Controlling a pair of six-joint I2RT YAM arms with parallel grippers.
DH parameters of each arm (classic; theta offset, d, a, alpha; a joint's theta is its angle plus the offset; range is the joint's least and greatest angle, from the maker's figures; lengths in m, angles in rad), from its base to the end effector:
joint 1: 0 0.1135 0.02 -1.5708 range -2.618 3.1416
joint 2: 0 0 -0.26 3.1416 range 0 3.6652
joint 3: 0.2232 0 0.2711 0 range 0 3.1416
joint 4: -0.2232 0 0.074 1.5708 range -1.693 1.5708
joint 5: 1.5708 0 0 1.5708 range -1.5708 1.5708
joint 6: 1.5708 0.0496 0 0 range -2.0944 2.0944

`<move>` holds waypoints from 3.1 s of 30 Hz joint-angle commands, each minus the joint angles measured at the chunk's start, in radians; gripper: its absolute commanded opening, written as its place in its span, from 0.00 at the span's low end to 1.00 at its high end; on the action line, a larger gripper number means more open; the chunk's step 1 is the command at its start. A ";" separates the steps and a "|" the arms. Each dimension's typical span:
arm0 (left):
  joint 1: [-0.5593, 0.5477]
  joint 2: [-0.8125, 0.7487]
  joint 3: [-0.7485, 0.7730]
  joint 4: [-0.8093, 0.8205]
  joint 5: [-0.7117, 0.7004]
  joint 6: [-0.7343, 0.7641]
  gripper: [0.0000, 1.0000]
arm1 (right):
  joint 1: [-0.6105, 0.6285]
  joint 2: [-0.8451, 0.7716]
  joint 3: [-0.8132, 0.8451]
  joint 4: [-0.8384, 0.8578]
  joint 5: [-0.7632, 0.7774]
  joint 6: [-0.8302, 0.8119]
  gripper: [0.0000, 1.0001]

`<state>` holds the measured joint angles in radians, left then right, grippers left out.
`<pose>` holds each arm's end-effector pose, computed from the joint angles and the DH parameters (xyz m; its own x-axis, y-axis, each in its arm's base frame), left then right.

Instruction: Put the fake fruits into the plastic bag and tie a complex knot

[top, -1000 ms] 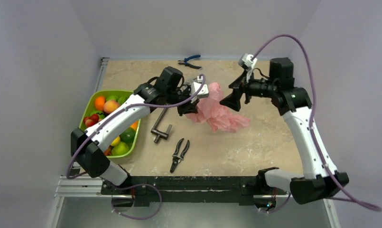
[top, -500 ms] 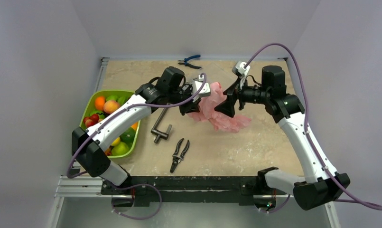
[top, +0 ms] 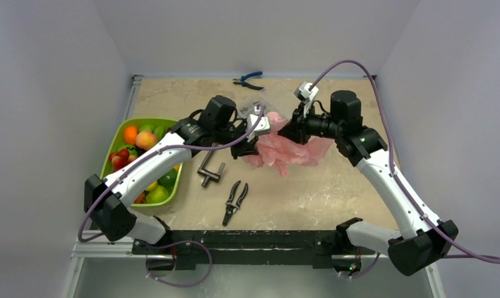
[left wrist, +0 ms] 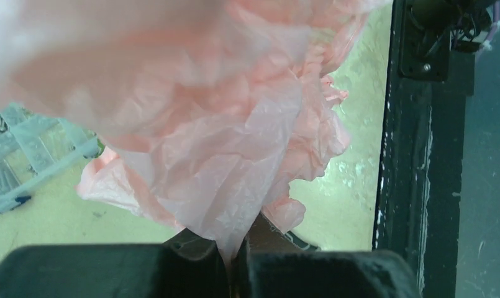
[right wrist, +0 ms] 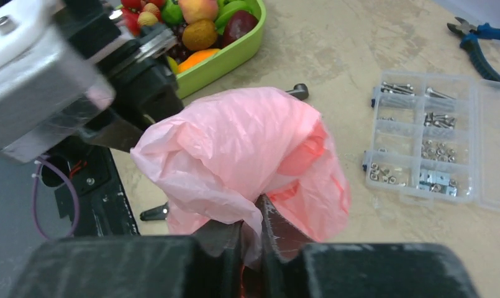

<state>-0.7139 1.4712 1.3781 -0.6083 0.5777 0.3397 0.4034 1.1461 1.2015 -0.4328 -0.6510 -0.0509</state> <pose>0.2477 -0.2505 0.3328 -0.1720 0.5183 -0.8377 0.9770 0.1986 -0.0777 0.2448 0.1372 0.3831 -0.2962 -0.1704 -0.9398 -0.8465 0.5025 0.1757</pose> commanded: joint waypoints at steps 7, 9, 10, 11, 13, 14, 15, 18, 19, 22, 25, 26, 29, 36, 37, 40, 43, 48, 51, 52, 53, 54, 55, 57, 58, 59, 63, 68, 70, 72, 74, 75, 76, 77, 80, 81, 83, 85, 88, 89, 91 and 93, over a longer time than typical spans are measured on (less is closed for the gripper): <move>0.117 -0.232 -0.218 -0.073 0.001 0.287 0.12 | -0.260 -0.062 0.018 -0.013 -0.073 0.019 0.00; 0.147 -0.252 -0.268 -0.056 -0.027 0.311 0.13 | -0.310 -0.061 0.024 -0.010 -0.112 0.028 0.00; 0.157 -0.271 -0.296 -0.037 -0.044 0.320 0.13 | -0.324 -0.063 0.023 -0.002 -0.123 0.035 0.00; 0.164 -0.285 -0.322 -0.018 -0.058 0.329 0.13 | -0.331 -0.067 0.015 0.012 -0.135 0.042 0.00; 0.170 -0.307 -0.354 -0.003 -0.076 0.345 0.12 | -0.337 -0.070 0.000 0.042 -0.149 0.080 0.00; 0.170 -0.315 -0.361 -0.002 -0.082 0.347 0.12 | -0.337 -0.069 -0.008 0.055 -0.157 0.093 0.00; 0.170 -0.325 -0.366 0.001 -0.092 0.344 0.12 | -0.339 -0.069 -0.016 0.067 -0.168 0.103 0.00; 0.176 -0.374 -0.403 0.029 -0.124 0.364 0.16 | -0.345 -0.084 -0.043 0.108 -0.183 0.110 0.00; 0.177 -0.397 -0.423 0.036 -0.132 0.386 0.27 | -0.345 -0.092 -0.052 0.126 -0.196 0.102 0.00; 0.185 -0.464 -0.448 0.019 -0.116 0.394 0.66 | -0.344 -0.115 -0.070 0.135 -0.266 0.006 0.00; 0.192 -0.456 -0.339 -0.099 -0.020 0.318 0.76 | -0.343 -0.121 -0.069 0.089 -0.366 -0.170 0.00; 0.198 -0.437 -0.293 -0.110 -0.009 0.258 0.77 | -0.342 -0.124 -0.065 0.058 -0.395 -0.250 0.00; 0.257 -0.359 -0.172 -0.122 0.071 0.120 0.77 | -0.336 -0.148 -0.076 0.001 -0.433 -0.474 0.00; 0.300 -0.145 -0.043 -0.064 0.180 -0.079 0.78 | -0.319 -0.182 -0.118 0.005 -0.430 -0.687 0.00; 0.299 -0.114 -0.031 -0.049 0.193 -0.118 0.80 | -0.314 -0.186 -0.121 0.014 -0.434 -0.696 0.00; 0.292 -0.025 0.003 0.002 0.218 -0.206 0.86 | -0.307 -0.198 -0.134 0.036 -0.452 -0.710 0.00; 0.272 0.045 0.030 0.033 0.215 -0.211 0.87 | -0.298 -0.206 -0.135 0.041 -0.464 -0.699 0.00; 0.245 0.117 0.042 0.038 0.237 -0.208 0.78 | -0.295 -0.222 -0.137 0.074 -0.460 -0.649 0.00; 0.249 0.135 0.035 -0.017 0.266 -0.193 0.40 | -0.295 -0.224 -0.138 0.088 -0.446 -0.623 0.00; 0.258 0.131 0.025 -0.031 0.277 -0.184 0.20 | -0.296 -0.224 -0.138 0.092 -0.449 -0.617 0.00; 0.277 0.113 0.010 -0.039 0.289 -0.181 0.03 | -0.297 -0.223 -0.140 0.104 -0.448 -0.594 0.00; 0.307 0.089 -0.017 -0.037 0.296 -0.183 0.00 | -0.297 -0.221 -0.139 0.107 -0.428 -0.561 0.00; 0.348 0.058 -0.056 -0.030 0.307 -0.175 0.00 | -0.299 -0.219 -0.134 0.090 -0.400 -0.551 0.00; 0.435 -0.022 -0.154 -0.015 0.311 -0.115 0.00 | -0.315 -0.216 -0.120 0.050 -0.360 -0.563 0.00; 0.480 -0.057 -0.206 -0.008 0.311 -0.082 0.00 | -0.329 -0.215 -0.117 0.037 -0.362 -0.563 0.00; 0.520 -0.086 -0.249 -0.013 0.315 -0.037 0.00 | -0.343 -0.211 -0.114 0.023 -0.372 -0.562 0.00; 0.564 -0.177 -0.340 -0.013 0.279 0.087 0.00 | -0.351 -0.176 -0.117 -0.002 -0.388 -0.574 0.00; 0.488 -0.291 -0.312 0.050 0.270 0.057 0.52 | -0.344 -0.146 -0.118 -0.003 -0.439 -0.616 0.00; 0.464 -0.301 -0.243 0.022 0.265 0.091 0.80 | -0.316 -0.151 -0.117 -0.032 -0.444 -0.709 0.00; 0.461 -0.276 -0.151 0.006 0.291 0.088 0.88 | -0.265 -0.170 -0.127 -0.065 -0.404 -0.839 0.00; 0.449 -0.211 -0.027 -0.062 0.339 0.100 0.94 | -0.204 -0.204 -0.162 -0.067 -0.347 -0.979 0.00; 0.430 -0.179 0.030 -0.091 0.342 0.102 0.96 | -0.179 -0.227 -0.191 -0.044 -0.323 -1.035 0.00; 0.406 -0.148 0.081 -0.112 0.339 0.110 0.97 | -0.164 -0.251 -0.224 -0.003 -0.312 -1.078 0.00; 0.378 -0.125 0.118 -0.125 0.339 0.128 0.97 | -0.152 -0.275 -0.262 0.044 -0.308 -1.114 0.00; 0.297 -0.096 0.142 -0.077 0.342 0.172 0.97 | -0.133 -0.306 -0.334 0.123 -0.312 -1.252 0.00; 0.271 -0.087 0.147 -0.075 0.354 0.207 0.97 | -0.130 -0.301 -0.336 0.127 -0.318 -1.289 0.00; 0.209 -0.070 0.157 -0.084 0.354 0.266 0.97 | -0.129 -0.284 -0.327 0.115 -0.338 -1.367 0.00; 0.159 -0.044 0.171 -0.090 0.326 0.290 0.97 | -0.128 -0.276 -0.321 0.082 -0.363 -1.460 0.00; 0.105 0.001 0.198 -0.098 0.312 0.292 0.99 | -0.124 -0.279 -0.324 0.027 -0.407 -1.600 0.00; 0.090 0.017 0.206 -0.099 0.302 0.297 0.99 | -0.121 -0.279 -0.322 -0.003 -0.418 -1.642 0.00; 0.065 0.035 0.216 -0.100 0.298 0.319 1.00 | -0.112 -0.275 -0.314 -0.069 -0.432 -1.711 0.00; 0.028 0.047 0.223 -0.103 0.277 0.345 1.00 | -0.106 -0.267 -0.309 -0.105 -0.440 -1.755 0.02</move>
<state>-0.6369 1.5066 1.5448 -0.7101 0.8711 0.6018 0.2821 0.8761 0.8715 -0.4362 -1.0283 -1.6028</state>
